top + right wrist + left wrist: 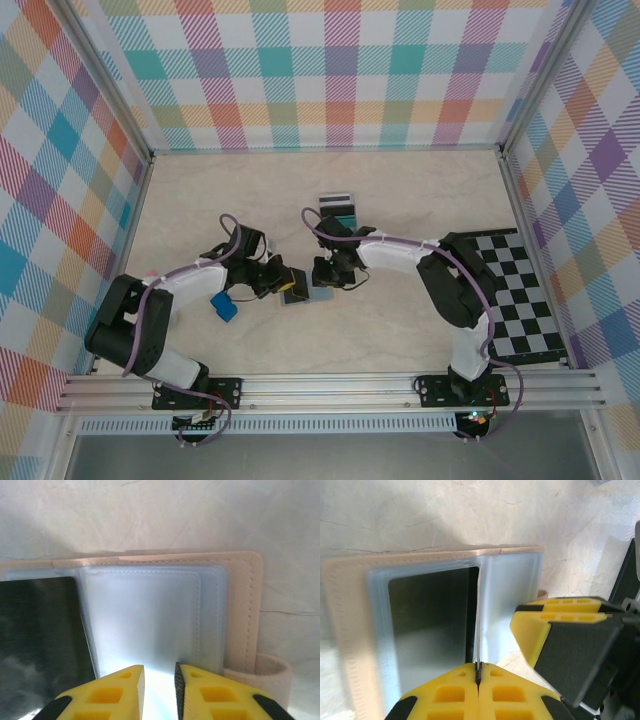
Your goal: Take the credit cards out of the card holder
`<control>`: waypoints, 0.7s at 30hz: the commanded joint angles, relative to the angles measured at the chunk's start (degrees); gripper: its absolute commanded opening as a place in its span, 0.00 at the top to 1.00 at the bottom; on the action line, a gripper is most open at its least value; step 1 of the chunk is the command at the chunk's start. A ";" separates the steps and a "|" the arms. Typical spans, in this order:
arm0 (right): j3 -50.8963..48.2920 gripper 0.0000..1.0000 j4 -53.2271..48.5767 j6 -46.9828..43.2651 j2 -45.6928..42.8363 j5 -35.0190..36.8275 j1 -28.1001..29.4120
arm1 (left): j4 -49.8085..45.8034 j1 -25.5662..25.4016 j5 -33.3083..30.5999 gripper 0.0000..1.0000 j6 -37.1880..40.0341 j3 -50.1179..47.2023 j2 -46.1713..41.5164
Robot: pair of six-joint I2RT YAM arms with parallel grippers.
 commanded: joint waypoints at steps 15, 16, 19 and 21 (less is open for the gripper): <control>-10.69 0.14 0.28 -5.83 -26.83 10.94 -5.99 | -8.30 0.41 -6.50 1.00 17.79 0.77 -21.11; -11.23 0.12 0.33 -6.49 -27.48 10.97 -6.69 | -7.54 0.16 -6.74 1.00 18.40 1.02 -21.55; -13.16 0.00 1.11 -9.71 -29.31 11.11 -9.11 | -5.53 -0.73 -8.40 1.00 21.12 2.39 -21.57; -14.32 0.00 1.94 -11.93 -30.24 9.92 -11.07 | -2.80 -1.80 -9.80 1.00 23.95 4.06 -20.14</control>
